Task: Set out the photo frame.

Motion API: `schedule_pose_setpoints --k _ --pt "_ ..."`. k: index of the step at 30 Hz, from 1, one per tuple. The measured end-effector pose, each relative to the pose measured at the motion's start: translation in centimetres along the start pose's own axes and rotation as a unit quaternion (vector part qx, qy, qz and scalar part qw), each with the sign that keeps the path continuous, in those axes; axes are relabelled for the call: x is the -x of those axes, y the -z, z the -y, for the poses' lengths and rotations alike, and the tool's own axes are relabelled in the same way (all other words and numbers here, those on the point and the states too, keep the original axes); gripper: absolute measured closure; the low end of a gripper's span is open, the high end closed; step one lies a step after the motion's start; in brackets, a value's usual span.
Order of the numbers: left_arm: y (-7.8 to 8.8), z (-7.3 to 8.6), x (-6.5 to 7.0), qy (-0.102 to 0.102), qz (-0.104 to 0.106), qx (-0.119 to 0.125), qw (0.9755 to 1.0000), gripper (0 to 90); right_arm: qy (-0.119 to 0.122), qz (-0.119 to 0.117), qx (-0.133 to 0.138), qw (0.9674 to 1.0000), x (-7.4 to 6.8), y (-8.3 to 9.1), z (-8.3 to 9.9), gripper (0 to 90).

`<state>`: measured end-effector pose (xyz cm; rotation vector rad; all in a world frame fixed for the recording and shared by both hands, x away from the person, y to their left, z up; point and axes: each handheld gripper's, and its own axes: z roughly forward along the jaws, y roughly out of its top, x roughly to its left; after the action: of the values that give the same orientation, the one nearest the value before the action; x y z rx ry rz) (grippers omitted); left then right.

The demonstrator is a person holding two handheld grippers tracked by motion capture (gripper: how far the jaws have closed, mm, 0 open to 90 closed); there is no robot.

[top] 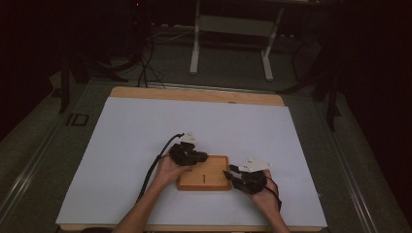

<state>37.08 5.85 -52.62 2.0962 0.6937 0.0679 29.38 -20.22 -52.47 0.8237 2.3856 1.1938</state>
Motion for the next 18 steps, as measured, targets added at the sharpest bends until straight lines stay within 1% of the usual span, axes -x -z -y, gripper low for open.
schedule_pose_setpoints --k 2,6,9,13,16,18 --pt "-0.12 -0.13 -0.06 -0.004 0.000 -0.002 1.0000 84.0 0.002 -0.003 0.000 1.0000 -0.09 0.01 -0.01 63.1" --pt "-0.36 -0.35 -0.18 -0.004 0.002 -0.002 1.0000 83.9 0.009 -0.013 0.002 0.9999 -0.25 0.07 -0.04 61.5" --pt "-0.47 -0.44 -0.31 -0.001 0.005 -0.001 1.0000 83.9 0.009 -0.019 0.008 0.9997 -0.31 0.15 -0.06 60.0" --pt "-0.56 -0.49 -0.55 0.009 0.011 0.001 0.9999 83.9 0.008 -0.022 0.010 0.9997 -0.26 0.23 -0.04 58.2" --pt "-0.57 -0.56 -0.72 0.012 0.016 0.000 0.9998 83.9 0.007 -0.025 0.012 0.9996 -0.23 0.30 -0.03 56.3" --pt "-0.60 -0.61 -0.80 0.014 0.019 -0.001 0.9997 83.9 0.007 -0.033 0.010 0.9994 -0.25 0.32 -0.02 54.0"
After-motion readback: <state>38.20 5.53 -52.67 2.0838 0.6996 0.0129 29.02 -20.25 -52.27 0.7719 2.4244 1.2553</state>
